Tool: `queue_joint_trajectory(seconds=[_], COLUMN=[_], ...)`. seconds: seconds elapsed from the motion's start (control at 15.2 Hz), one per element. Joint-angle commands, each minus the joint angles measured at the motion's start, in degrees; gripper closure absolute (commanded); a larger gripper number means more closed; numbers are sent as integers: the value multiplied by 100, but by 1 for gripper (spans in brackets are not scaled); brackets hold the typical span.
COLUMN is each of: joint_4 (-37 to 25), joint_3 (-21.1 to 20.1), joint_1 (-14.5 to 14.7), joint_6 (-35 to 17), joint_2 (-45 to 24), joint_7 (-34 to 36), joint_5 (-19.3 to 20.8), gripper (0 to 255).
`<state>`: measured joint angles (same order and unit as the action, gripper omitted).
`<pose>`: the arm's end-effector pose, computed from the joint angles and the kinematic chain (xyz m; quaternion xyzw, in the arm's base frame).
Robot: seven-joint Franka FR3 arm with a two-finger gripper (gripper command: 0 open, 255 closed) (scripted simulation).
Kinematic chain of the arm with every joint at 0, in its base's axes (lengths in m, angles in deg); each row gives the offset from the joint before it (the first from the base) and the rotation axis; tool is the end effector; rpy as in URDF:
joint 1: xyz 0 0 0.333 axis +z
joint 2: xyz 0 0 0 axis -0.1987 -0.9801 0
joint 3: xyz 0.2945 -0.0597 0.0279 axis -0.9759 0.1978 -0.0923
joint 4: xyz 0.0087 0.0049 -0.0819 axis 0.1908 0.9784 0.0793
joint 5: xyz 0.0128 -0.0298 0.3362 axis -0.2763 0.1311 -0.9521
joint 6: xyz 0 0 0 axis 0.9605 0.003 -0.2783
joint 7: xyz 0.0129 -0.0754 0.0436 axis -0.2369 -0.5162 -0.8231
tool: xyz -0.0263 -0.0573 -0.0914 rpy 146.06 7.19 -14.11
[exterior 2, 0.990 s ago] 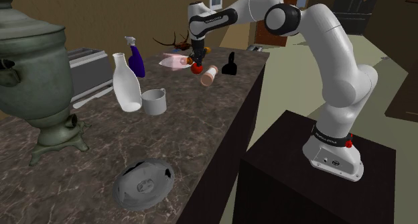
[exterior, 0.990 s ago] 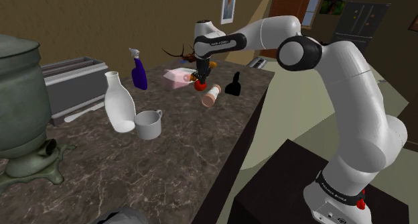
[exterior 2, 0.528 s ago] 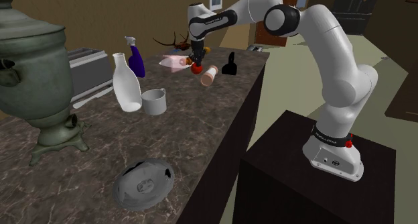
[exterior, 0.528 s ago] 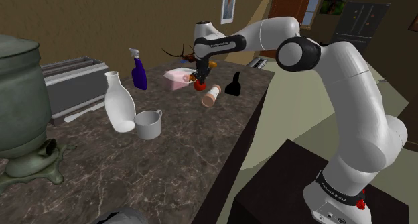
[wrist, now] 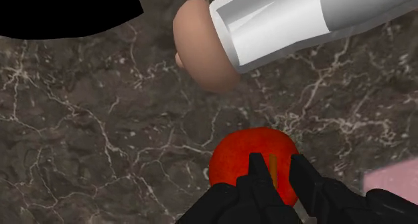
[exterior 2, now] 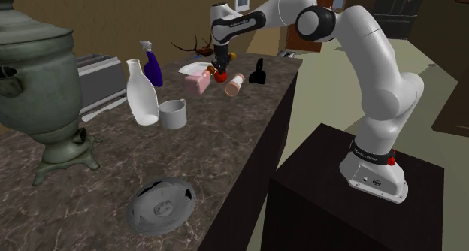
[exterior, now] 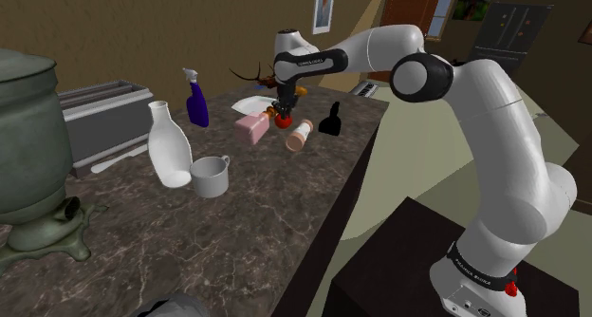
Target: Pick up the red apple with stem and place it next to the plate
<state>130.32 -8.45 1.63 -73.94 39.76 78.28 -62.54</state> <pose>0.7057 -0.0344 0.3718 0.9964 0.0020 0.0539 0.0661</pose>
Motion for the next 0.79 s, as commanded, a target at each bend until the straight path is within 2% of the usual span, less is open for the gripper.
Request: queue_joint_trajectory(seconds=[0.0, 0.26, 0.73], joint_4=[262, -36, -36], joint_3=[6, -41, -42], joint_1=[-33, 21, 21], joint_6=[-98, 445, 445], joint_2=[40, 289, 289], joint_7=[34, -18, -18], joint_5=[2, -62, -62], gripper=[0, 0, 0])
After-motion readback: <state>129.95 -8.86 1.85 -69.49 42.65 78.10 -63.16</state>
